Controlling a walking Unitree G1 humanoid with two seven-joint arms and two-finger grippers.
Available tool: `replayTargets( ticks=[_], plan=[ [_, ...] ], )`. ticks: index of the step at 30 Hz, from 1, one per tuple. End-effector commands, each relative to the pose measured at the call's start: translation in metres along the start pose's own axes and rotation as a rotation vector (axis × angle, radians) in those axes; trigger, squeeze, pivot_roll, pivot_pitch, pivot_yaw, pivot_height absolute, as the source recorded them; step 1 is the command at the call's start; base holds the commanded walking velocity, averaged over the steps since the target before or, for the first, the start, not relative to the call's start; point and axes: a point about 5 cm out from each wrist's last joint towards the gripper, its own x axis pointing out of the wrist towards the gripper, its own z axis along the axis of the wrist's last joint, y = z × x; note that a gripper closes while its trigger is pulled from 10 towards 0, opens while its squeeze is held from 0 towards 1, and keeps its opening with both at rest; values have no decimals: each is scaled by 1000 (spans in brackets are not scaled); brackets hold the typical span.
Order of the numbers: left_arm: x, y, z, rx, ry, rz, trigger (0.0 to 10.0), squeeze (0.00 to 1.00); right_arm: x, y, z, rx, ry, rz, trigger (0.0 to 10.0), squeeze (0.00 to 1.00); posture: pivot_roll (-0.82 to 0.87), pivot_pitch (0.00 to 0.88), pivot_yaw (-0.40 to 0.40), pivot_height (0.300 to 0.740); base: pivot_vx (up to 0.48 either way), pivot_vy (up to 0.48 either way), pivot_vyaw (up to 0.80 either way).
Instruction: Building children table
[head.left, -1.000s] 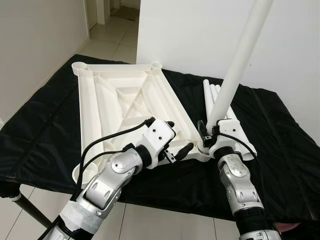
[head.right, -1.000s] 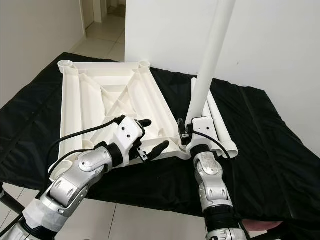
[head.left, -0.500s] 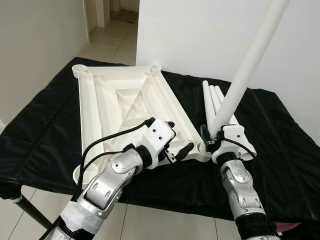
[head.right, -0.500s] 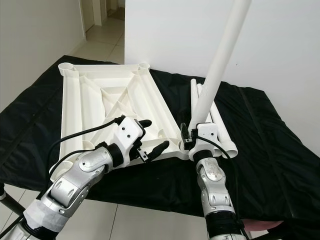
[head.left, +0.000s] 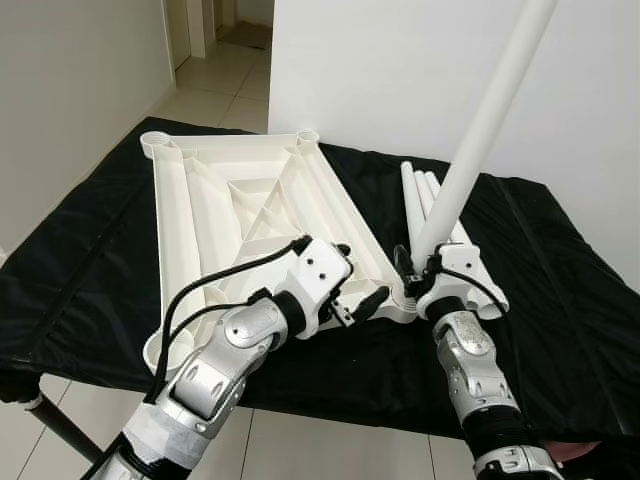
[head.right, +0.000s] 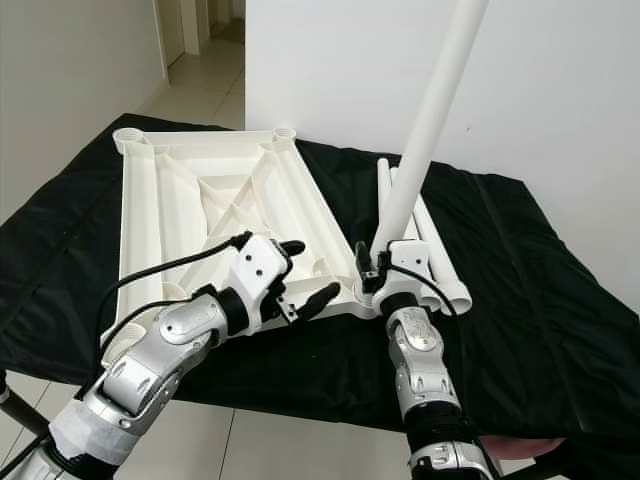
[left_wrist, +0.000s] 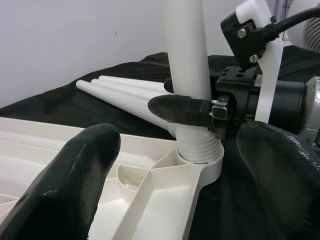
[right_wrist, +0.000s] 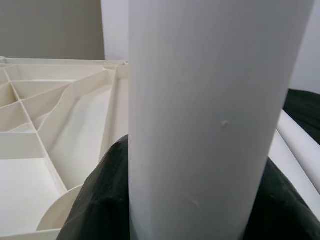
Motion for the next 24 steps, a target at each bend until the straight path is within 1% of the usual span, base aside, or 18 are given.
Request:
replayTargets(
  ticks=[1,2,3,5,6,7,10,15,22,24],
  plan=[
    [-1,-5,1,-4,8,-62,10000,0,-14,7,-21,-21,78,79,10000,0,38,0,-95,740,0,0,0],
    [-1,-5,1,-4,8,-62,10000,0,-14,7,-21,-21,78,79,10000,0,38,0,-95,740,0,0,0],
    [-2,-7,1,-5,11,-76,10000,0,-18,8,-24,-26,80,98,10000,0,36,0,-93,740,0,0,0],
    [-2,-7,1,-5,11,-76,10000,0,-18,8,-24,-26,80,98,10000,0,36,0,-93,740,0,0,0],
    [-4,-8,0,-8,18,-98,10000,0,-22,7,-28,-36,84,123,10000,0,34,0,-88,740,0,0,0],
    [-4,-8,0,-8,18,-98,10000,0,-22,7,-28,-36,84,123,10000,0,34,0,-88,740,0,0,0],
    [-8,-8,-1,-4,29,-119,10000,0,-28,3,-32,-43,86,148,10000,0,35,0,-82,740,0,0,0],
    [-9,-6,0,-2,30,-119,10000,0,-31,-1,-37,-38,102,147,10000,0,40,0,-81,740,0,0,0],
    [-10,-4,2,3,31,-116,10000,0,-32,-1,-46,63,140,100,10000,0,42,0,-75,740,0,0,0],
    [-10,-4,2,4,31,-118,10000,0,-32,-1,-47,75,147,93,10000,0,42,0,-75,740,0,0,0]
  ],
)
